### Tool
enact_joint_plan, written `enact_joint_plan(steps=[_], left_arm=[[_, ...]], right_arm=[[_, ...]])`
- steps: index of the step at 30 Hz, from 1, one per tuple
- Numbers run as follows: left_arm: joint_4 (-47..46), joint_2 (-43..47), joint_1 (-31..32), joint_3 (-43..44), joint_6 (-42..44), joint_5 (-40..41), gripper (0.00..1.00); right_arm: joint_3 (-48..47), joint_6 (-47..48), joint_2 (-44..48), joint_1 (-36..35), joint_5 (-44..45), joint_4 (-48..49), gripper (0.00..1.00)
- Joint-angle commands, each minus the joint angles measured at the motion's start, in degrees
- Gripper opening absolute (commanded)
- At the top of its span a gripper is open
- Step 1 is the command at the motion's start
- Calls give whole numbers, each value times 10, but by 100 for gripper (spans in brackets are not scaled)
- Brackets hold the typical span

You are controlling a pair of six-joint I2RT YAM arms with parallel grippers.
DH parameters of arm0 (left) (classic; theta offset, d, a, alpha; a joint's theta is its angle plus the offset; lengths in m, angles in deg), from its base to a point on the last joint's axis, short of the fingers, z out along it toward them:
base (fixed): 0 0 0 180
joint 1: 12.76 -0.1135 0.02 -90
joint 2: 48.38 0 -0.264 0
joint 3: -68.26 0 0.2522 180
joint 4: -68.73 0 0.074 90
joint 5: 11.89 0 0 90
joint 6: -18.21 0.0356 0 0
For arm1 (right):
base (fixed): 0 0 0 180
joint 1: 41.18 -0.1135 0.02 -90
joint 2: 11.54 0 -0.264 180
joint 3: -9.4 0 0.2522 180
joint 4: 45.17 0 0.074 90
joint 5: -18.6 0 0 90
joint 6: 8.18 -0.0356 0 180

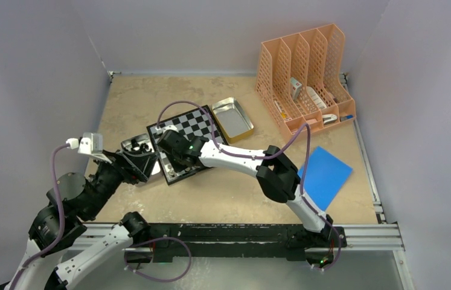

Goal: Set up the chess pieces on the board
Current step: Place the chess piece on the chessboard.

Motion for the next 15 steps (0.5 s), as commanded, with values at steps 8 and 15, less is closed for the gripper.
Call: enact_joint_plan(steps=[8, 15], left_arm=[[-2, 15, 3, 24, -18, 25, 70], [0, 15, 3, 25, -20, 29, 70]], right_arm=[[-26, 7, -6, -4, 23, -27, 11], [-32, 8, -18, -5, 21, -31, 12]])
